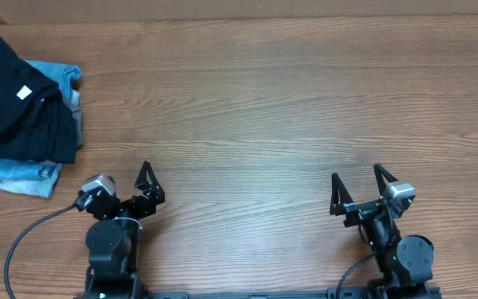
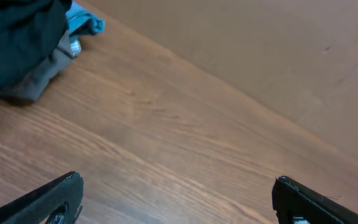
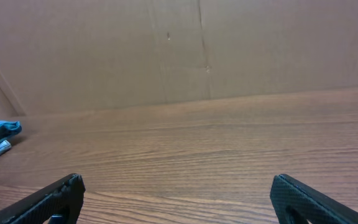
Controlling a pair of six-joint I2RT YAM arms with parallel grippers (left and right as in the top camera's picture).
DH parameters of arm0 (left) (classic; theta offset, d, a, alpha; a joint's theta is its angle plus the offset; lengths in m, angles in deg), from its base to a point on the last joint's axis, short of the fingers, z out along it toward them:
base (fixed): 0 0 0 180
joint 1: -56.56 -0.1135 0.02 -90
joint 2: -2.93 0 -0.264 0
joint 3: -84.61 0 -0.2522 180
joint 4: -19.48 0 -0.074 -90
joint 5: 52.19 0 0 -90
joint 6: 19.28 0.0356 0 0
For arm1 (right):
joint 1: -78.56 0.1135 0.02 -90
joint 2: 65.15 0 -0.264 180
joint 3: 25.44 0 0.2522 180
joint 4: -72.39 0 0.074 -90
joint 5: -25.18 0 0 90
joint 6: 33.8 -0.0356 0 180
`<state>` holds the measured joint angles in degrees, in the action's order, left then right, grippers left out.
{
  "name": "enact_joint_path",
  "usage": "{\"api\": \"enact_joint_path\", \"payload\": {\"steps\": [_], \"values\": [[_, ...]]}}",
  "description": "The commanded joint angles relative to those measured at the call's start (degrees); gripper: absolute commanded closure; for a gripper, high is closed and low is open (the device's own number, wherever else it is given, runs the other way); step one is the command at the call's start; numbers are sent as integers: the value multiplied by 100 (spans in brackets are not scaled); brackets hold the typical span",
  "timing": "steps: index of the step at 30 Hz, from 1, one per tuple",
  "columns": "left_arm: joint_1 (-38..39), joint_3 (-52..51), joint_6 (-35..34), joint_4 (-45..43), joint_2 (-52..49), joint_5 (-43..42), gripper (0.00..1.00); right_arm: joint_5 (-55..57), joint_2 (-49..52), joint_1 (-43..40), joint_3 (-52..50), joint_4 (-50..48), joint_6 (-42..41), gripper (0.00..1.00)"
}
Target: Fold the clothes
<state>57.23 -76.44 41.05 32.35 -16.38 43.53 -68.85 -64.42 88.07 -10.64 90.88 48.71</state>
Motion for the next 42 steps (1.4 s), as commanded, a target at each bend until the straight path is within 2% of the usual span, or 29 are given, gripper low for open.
{"api": "enact_joint_path", "payload": {"steps": [1, 7, 9, 11, 15, 19, 23, 42], "values": [[0, -177, 9, -24, 173, 146, 0, 55, -57, 11, -59, -26, -4, 0], [-2, -494, 35, 118, 756, 221, 0, 55, -57, 11, -59, -26, -4, 0], [-22, -492, 291, 184, 883, 219, 0, 55, -57, 11, -59, -26, -4, 0], [-111, -492, 754, 431, 1084, 212, 0, 55, -57, 11, -59, -26, -4, 0], [-420, -492, 2380, 511, 1408, -409, 0, 55, -57, 11, -59, -26, -4, 0], [-400, -492, 3049, 518, 1611, -431, 0, 55, -57, 11, -59, -26, -4, 0], [-295, -492, 3145, 516, 1917, -426, 0, 55, -57, 11, -59, -26, -4, 0], [-291, -492, 3139, 516, 1906, -426, 0, 55, -57, 11, -59, -26, -4, 0]]}}
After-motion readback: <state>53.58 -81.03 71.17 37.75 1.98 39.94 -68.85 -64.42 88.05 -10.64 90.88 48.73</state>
